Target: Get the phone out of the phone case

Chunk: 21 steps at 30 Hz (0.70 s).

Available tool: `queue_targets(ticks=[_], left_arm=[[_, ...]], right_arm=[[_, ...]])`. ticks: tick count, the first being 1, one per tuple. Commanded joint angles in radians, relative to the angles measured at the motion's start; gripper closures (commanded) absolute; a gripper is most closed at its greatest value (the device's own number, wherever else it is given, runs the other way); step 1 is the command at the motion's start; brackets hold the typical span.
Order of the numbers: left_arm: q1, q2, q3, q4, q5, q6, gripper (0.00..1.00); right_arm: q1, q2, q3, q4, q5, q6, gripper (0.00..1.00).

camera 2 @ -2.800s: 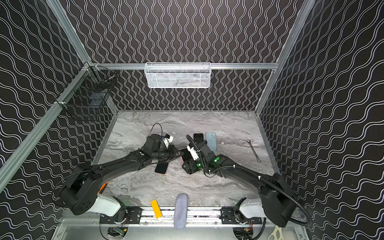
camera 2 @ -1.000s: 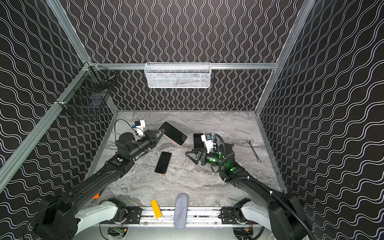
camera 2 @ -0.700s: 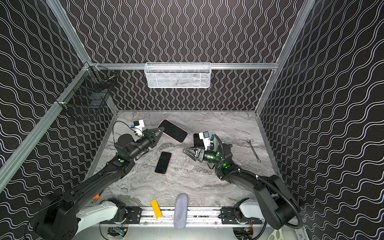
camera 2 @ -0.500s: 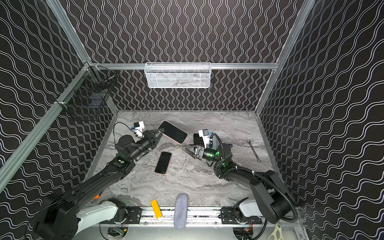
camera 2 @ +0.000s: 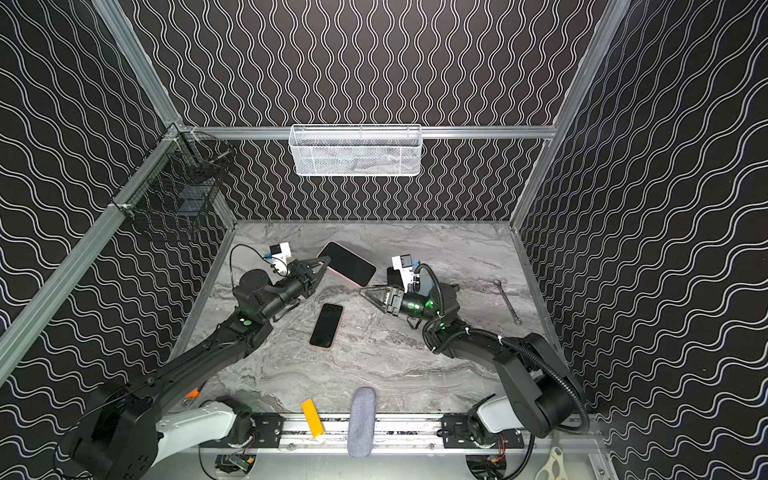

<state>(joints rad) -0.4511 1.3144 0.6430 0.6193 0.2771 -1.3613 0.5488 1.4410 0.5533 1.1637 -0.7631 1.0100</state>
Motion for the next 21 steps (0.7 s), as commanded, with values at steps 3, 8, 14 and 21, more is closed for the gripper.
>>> queue_targets(ticks=[3, 8, 14, 21], left_arm=[[-0.004, 0.009, 0.007, 0.101, -0.001, -0.021, 1.00], [-0.006, 0.022, 0.016, 0.111, 0.007, -0.021, 1.00], [-0.011, 0.024, 0.013, 0.119, 0.004, -0.025, 1.00], [-0.014, 0.030, 0.012, 0.125, 0.003, -0.030, 1.00]], right_arm=[[0.005, 0.020, 0.014, 0.074, 0.018, 0.020, 0.44], [0.007, 0.029, 0.020, 0.065, 0.028, 0.013, 0.48], [0.007, 0.046, 0.026, 0.078, 0.036, 0.017, 0.56], [0.006, 0.063, 0.029, 0.102, 0.041, 0.032, 0.67]])
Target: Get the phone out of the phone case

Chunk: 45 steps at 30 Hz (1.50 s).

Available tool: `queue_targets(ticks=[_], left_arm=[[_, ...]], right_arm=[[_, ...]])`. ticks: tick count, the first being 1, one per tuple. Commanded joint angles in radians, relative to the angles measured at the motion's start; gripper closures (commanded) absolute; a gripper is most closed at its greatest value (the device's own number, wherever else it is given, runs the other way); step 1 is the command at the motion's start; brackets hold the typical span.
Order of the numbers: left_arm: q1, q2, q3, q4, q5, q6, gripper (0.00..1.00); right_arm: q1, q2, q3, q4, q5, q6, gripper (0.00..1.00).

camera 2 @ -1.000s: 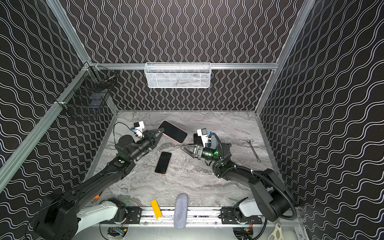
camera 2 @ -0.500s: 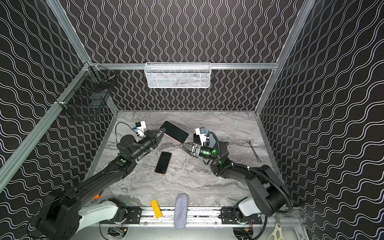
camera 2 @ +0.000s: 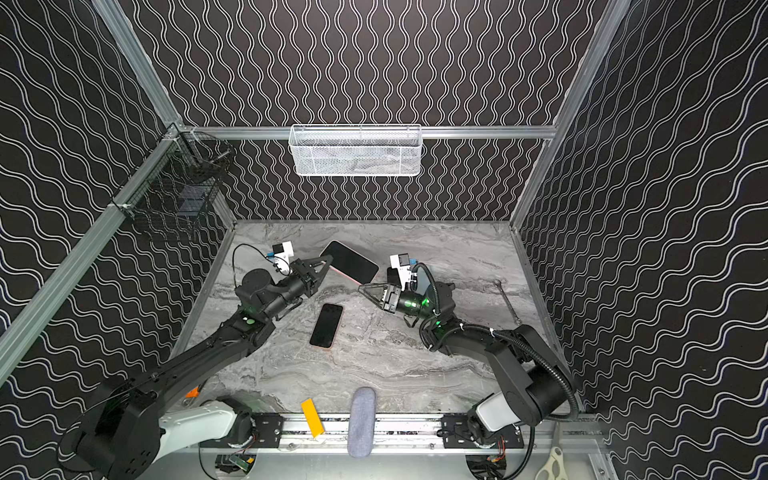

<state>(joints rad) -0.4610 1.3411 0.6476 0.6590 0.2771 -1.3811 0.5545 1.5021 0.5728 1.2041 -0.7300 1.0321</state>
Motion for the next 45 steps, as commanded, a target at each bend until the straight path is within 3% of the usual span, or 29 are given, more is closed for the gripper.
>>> queue_targets(ticks=[1, 17, 22, 32, 45], left_arm=[[-0.004, 0.003, 0.006, 0.085, 0.000, -0.010, 1.00], [-0.025, -0.013, -0.001, 0.088, -0.009, -0.040, 1.00], [-0.032, -0.020, -0.006, 0.090, -0.006, -0.094, 1.00], [-0.041, -0.032, -0.001, 0.094, 0.023, -0.230, 1.00], [-0.058, -0.005, 0.012, 0.189, 0.056, -0.322, 1.00]], right_arm=[[0.001, 0.001, 0.010, 0.060, 0.007, 0.010, 0.68], [0.001, -0.034, -0.016, 0.018, 0.046, -0.029, 0.87], [0.004, -0.057, -0.017, -0.073, 0.070, -0.115, 0.90], [0.066, -0.173, -0.005, -0.412, 0.256, -0.456, 0.92], [0.071, -0.137, -0.059, -0.346, 0.316, -0.483, 0.89]])
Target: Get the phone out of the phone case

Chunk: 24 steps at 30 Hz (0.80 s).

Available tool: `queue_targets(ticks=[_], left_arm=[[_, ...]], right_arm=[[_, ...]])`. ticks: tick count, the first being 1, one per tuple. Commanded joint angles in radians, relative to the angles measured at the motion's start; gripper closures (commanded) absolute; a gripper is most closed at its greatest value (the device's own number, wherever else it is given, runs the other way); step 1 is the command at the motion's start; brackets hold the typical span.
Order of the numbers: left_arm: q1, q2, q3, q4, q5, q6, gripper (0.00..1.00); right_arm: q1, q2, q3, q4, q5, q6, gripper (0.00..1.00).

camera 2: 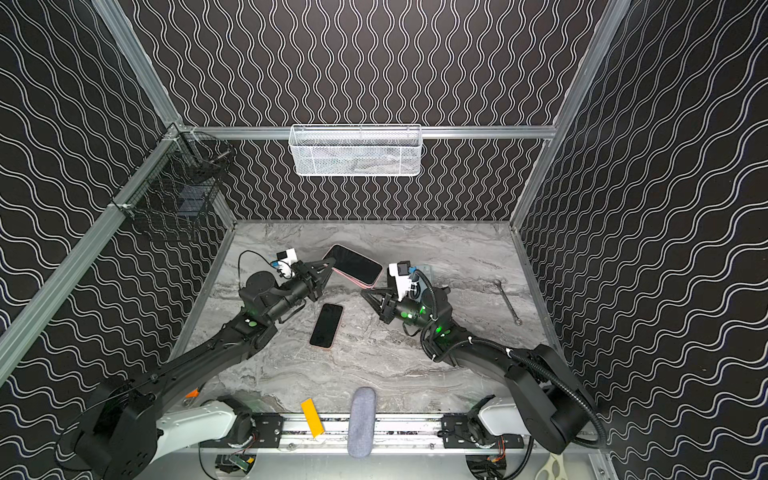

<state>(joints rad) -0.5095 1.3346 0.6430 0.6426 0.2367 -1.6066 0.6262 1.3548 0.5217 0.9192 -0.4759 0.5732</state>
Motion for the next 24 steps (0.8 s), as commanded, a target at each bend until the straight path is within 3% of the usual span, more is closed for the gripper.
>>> queue_targets(ticks=[1, 5, 12, 24], left_arm=[[-0.011, 0.002, 0.017, 0.212, 0.097, -0.096, 1.00], [-0.012, 0.010, 0.016, 0.224, 0.108, -0.084, 1.00], [-0.005, 0.061, 0.024, 0.224, 0.153, 0.024, 1.00], [0.130, 0.139, 0.075, 0.194, 0.350, 0.195, 1.00]], right_arm=[[0.000, 0.012, -0.009, -0.059, 0.062, -0.021, 0.89], [-0.002, 0.008, -0.014, -0.045, 0.048, -0.010, 0.88], [-0.022, -0.043, -0.008, -0.108, -0.013, -0.048, 0.76], [-0.092, -0.191, 0.077, -0.534, -0.220, -0.272, 0.44]])
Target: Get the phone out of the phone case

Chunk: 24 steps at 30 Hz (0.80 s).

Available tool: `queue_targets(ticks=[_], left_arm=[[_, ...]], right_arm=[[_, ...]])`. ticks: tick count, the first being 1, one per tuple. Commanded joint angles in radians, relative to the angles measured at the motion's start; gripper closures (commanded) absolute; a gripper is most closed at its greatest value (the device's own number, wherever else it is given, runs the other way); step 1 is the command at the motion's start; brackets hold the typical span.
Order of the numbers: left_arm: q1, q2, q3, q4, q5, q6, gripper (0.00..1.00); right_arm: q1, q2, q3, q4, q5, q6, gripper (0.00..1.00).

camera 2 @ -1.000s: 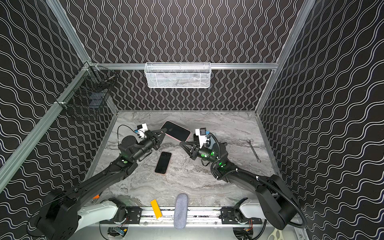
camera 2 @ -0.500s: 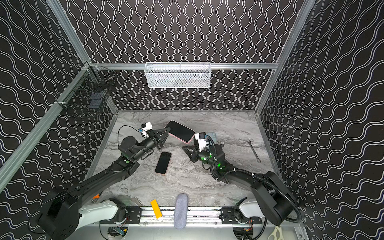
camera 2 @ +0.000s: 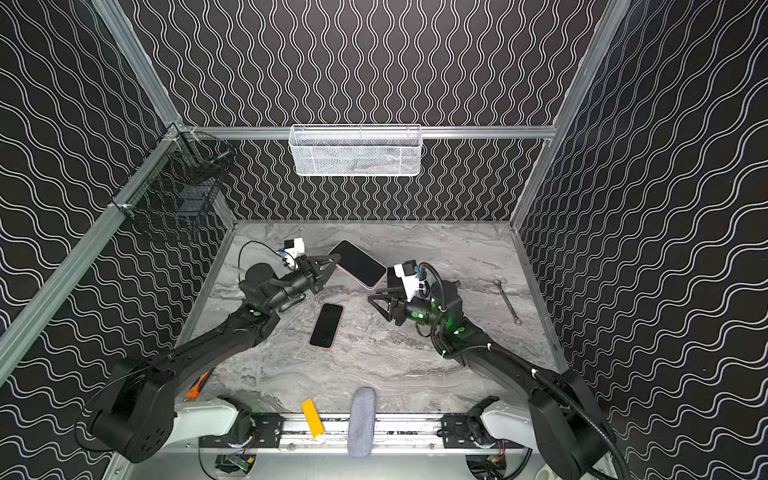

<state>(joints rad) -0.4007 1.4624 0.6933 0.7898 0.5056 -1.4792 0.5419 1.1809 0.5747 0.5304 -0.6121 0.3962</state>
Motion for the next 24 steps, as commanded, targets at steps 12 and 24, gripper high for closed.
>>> queue_targets(ticks=[12, 24], left_arm=[[0.131, -0.012, 0.225, -0.440, 0.301, 0.515, 1.00], [0.143, -0.027, 0.440, -1.066, 0.328, 1.101, 1.00]], right_arm=[[-0.062, -0.045, 0.114, -0.360, -0.195, -0.213, 0.12], [-0.080, -0.010, 0.194, -0.412, -0.250, -0.260, 0.02]])
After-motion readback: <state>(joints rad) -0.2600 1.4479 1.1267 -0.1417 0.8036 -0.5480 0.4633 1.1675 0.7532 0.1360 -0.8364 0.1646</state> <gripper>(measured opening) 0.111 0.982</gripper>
